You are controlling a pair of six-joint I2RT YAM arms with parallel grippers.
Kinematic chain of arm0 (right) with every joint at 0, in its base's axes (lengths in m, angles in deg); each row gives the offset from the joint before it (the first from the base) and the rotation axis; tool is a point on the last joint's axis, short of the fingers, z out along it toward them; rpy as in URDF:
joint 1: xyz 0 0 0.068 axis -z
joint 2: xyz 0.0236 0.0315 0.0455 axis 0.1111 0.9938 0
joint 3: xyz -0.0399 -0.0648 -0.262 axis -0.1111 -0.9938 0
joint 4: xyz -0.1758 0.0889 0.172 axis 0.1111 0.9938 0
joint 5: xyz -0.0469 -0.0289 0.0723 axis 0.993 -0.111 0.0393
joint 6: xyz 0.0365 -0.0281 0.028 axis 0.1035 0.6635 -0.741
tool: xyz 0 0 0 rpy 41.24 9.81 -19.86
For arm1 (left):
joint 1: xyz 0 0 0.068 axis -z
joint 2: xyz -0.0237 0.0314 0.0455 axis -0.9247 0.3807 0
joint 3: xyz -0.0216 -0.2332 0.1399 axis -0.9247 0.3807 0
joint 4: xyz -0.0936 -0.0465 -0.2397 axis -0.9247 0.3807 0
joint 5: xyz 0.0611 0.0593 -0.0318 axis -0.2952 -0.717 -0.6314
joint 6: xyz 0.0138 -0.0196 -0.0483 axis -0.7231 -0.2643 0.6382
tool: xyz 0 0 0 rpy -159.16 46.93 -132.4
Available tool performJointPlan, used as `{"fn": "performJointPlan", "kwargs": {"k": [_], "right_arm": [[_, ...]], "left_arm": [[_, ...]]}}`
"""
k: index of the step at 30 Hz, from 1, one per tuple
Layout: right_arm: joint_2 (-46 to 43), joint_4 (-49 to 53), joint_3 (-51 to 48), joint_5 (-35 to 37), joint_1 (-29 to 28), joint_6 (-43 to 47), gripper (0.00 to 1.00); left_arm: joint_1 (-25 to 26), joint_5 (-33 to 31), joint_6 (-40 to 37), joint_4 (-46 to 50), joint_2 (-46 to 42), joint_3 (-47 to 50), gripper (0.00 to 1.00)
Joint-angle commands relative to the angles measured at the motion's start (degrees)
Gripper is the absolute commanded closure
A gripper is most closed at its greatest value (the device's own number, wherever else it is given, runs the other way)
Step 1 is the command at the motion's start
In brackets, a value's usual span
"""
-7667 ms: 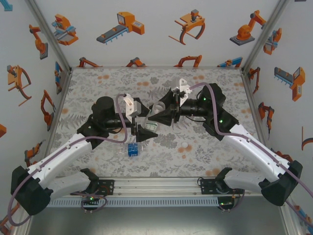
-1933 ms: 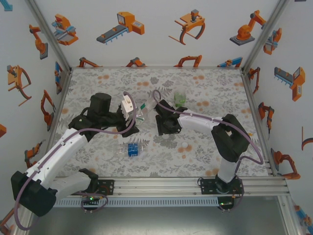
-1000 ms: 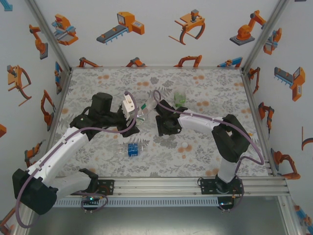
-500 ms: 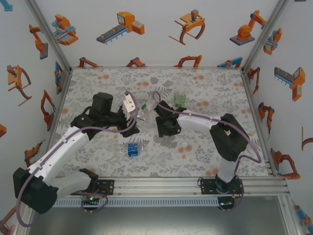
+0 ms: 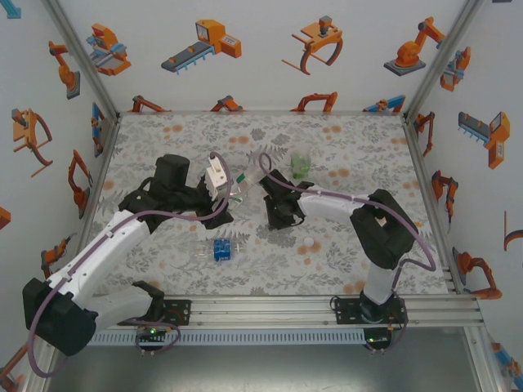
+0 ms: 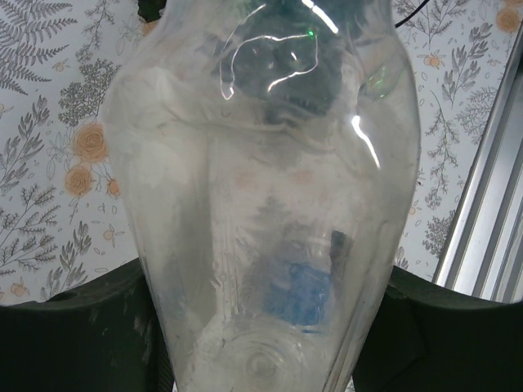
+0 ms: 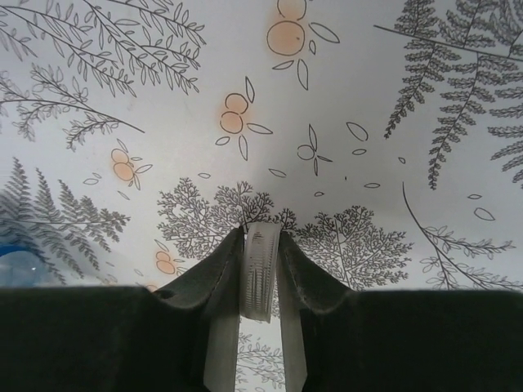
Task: Screw on the bottle caps
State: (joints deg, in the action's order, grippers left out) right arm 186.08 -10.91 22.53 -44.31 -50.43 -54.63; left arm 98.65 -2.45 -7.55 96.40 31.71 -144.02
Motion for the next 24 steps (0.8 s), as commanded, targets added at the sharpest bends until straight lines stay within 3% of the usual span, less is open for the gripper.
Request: {"fn": "performJointPlan", "kwargs": {"k": [1,6,10,16,24], "right_arm": [[-4.0,-7.2,-4.6,-6.6,2.3,-4.0,0.75],[-7.3,-24.1,-14.5,-17.4,6.8,-11.1,0.75],[-7.7,-32.8,-21.5,-21.8,10.0,-16.6,0.72],[-11.6,-19.8,-23.2,-14.5,10.8,-11.4,0.61],[-13.6,-1.4,-14.0,-0.5,7.1,-3.1,0.52]], "left_arm": [[-0.3,1.3,-0.5,0.8,0.4,-1.6,0.99],[-0.3,1.4,-0.4,0.8,0.8,-1.8,0.99],[-0.3,1.4,-0.4,0.9,0.8,-1.8,0.99],[-0.3,1.4,-0.4,0.9,0.9,-1.8,0.99],[-0.3,1.8,-0.4,1.0,1.3,-2.1,0.98]]}}
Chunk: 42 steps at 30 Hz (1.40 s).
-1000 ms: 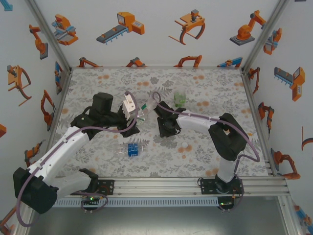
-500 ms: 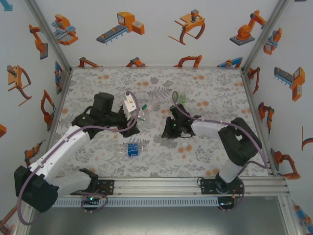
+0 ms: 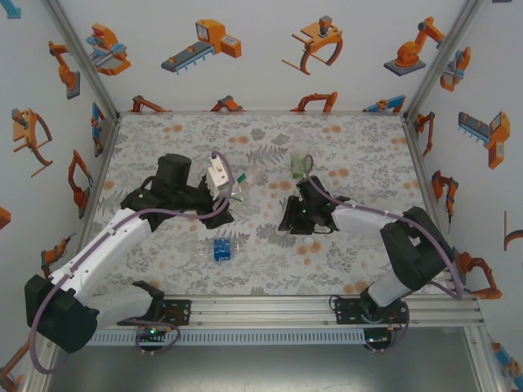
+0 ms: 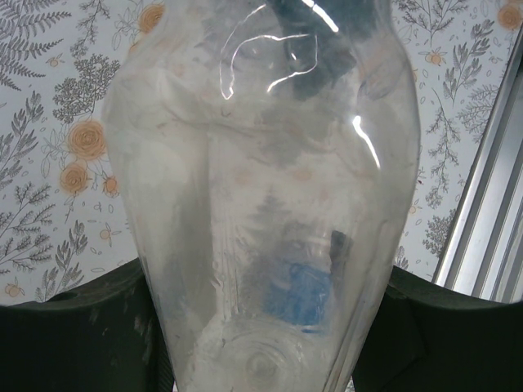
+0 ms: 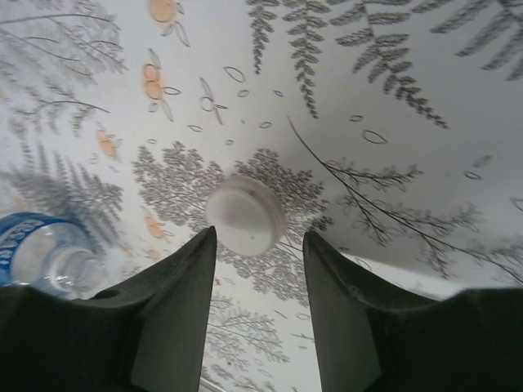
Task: Screw on the bottle caps
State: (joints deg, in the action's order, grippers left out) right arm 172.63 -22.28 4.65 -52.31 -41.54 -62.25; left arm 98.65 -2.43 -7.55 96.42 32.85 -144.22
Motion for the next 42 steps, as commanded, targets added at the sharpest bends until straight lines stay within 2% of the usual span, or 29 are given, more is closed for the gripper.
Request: {"fn": "performJointPlan", "kwargs": {"k": [1,8,15,27,42], "right_arm": [[0.3,11.2,5.2,8.6,-2.4,5.0,0.51],[5.4,17.7,15.0,14.7,-7.3,7.9,0.48],[9.8,22.1,20.2,18.0,-8.9,8.0,0.48],[12.7,21.6,21.5,16.2,-10.5,8.1,0.48],[14.7,21.6,22.4,16.1,-11.0,8.4,0.54]], "left_arm": [[-0.3,1.7,-0.3,0.9,0.1,-1.9,0.98],[-0.3,1.3,-0.3,0.9,-0.3,-1.7,0.98],[-0.3,1.4,-0.3,0.9,-0.1,-1.7,0.98],[-0.3,1.5,-0.3,0.9,0.1,-1.8,0.98],[-0.3,1.6,-0.4,1.0,0.3,-1.8,0.98]]}}
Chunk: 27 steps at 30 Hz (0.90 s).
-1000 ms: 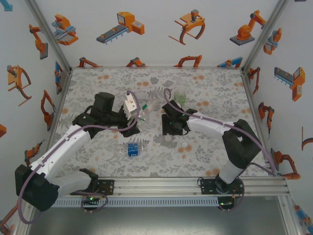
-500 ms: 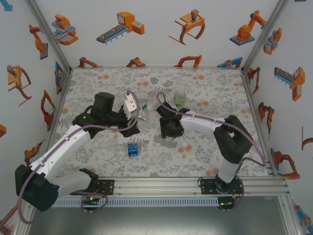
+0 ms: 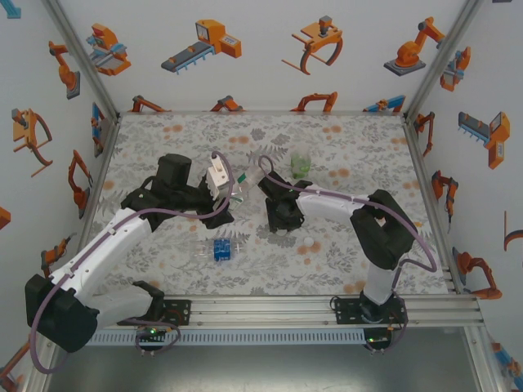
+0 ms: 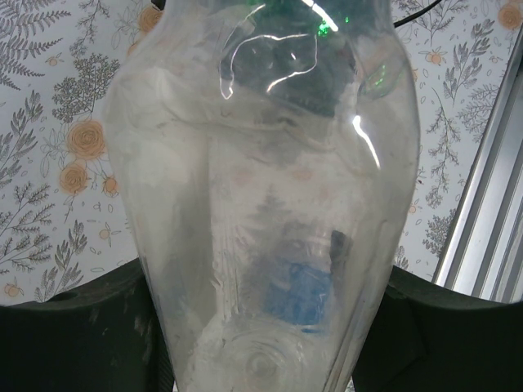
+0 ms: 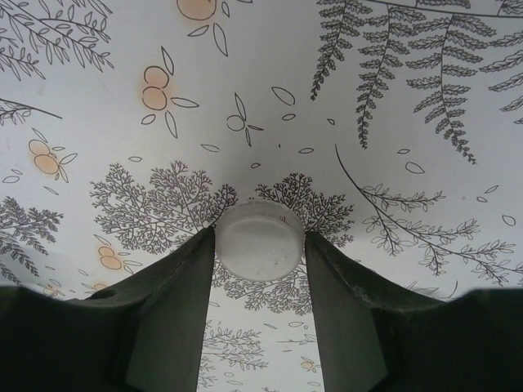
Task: Screw on the bottle caps
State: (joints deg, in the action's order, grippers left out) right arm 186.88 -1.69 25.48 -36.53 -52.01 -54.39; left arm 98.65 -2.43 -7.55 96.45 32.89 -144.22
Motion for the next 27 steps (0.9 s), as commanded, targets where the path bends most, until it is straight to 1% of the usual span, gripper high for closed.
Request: {"fn": "performJointPlan", "kwargs": {"k": [1,18,27], "right_arm": [[0.5,1.0,1.6,0.4,-0.6,0.6,0.54],[2.3,1.3,2.6,0.9,-0.8,1.3,0.56],[1.5,1.8,2.7,1.3,-0.9,1.7,0.62]], "left_arm": [[-0.2,1.6,-0.4,1.0,0.3,-1.9,0.98],[-0.3,1.6,-0.3,1.1,0.4,-1.9,0.98],[-0.3,1.6,-0.4,1.2,0.4,-1.9,0.97]]}}
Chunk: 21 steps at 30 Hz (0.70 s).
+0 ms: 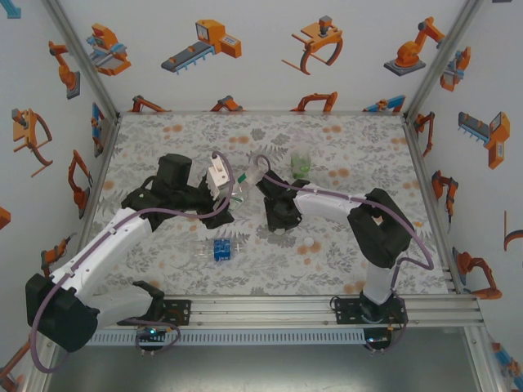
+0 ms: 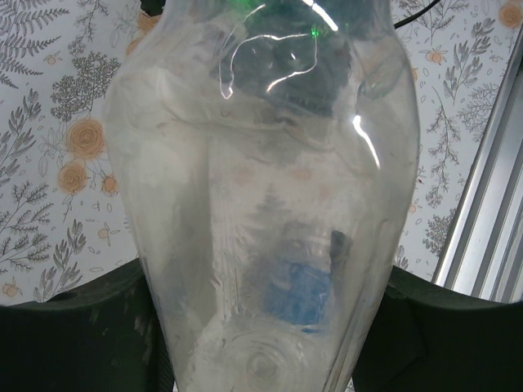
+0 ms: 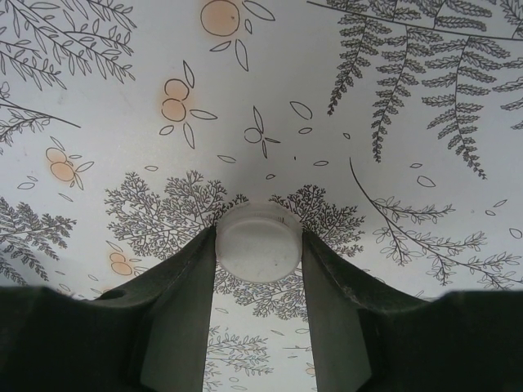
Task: Screw on the bottle caps
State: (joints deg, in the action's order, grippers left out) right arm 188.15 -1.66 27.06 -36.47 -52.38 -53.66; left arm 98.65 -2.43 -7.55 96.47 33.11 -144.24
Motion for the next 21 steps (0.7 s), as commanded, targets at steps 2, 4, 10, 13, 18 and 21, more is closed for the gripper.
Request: {"fn": "performJointPlan", "kwargs": {"k": [2,4,10,13,18,21], "right_arm": [[-1.1,1.8,0.9,1.8,-0.5,1.4,0.63],[-3.0,1.7,0.5,2.1,-0.5,2.1,0.65],[-12.1,-1.4,-3.0,0.6,1.0,5.8,0.69],[-18.1,-3.3,-5.5,-1.2,2.0,9.5,0.74],[-27.8,-5.6,-8.1,-3.4,2.1,21.8,0.81],[-33.9,-9.2,-10.3,-6.7,2.1,28.8,0.85]], "left_arm": [[-0.2,1.6,-0.4,1.2,0.2,-1.9,0.98],[-0.2,1.6,-0.6,1.2,0.3,-1.8,0.98],[-0.1,1.5,-1.4,1.3,0.4,-1.5,1.00],[0.1,1.5,-2.1,1.3,0.2,-1.3,1.00],[0.7,1.1,-3.8,1.2,-0.7,-0.5,1.00],[1.4,1.2,-5.2,1.0,-1.5,0.2,1.00]]}}
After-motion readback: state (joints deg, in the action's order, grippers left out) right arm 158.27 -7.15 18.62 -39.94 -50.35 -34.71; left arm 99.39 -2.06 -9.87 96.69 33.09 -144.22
